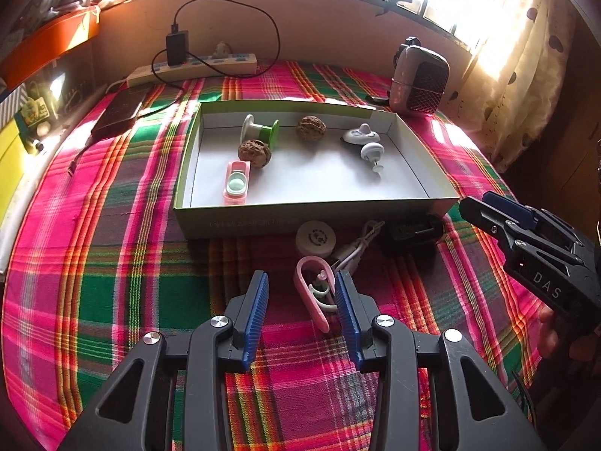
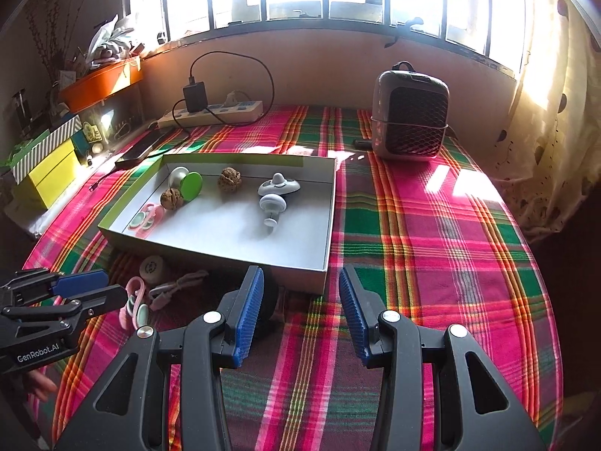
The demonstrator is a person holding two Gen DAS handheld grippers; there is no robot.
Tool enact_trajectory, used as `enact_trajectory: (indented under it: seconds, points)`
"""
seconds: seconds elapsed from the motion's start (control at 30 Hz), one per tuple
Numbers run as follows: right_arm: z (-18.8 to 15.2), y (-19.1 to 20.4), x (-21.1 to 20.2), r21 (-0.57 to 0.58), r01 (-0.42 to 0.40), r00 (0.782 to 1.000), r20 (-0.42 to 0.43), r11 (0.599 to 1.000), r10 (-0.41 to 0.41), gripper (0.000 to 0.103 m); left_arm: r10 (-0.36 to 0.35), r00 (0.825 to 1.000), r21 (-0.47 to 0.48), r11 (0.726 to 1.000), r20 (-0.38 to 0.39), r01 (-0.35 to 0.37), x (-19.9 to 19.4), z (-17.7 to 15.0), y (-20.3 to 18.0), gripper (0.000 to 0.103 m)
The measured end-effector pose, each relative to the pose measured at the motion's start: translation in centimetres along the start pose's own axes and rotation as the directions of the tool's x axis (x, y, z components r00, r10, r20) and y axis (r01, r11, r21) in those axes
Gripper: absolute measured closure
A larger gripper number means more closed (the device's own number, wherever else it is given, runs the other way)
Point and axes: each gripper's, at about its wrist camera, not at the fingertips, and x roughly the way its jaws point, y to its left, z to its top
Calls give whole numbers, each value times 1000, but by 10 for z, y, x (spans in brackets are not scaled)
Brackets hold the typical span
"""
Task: Organize objects
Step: 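Withdraw both grippers from the box toward the items beside it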
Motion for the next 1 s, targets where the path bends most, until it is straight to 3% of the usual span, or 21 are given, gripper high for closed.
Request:
enact_trajectory:
  seconds: [0.77,0.9,1.0]
  points:
    - [-15,-6,4,18,-18,999,-33,1000,19,60,30,998,18,999,-51,-29,19,-7,-14,67]
    - [-16,-3,9,8,-51,998,-47,999,51,60,50,998,16,999,-46,-49,18,-6,-11,67]
    - [-16,0,12,9,-121,991,-53,993,122,60,72,997,10,997,-38,-72,16,-6,-5,67]
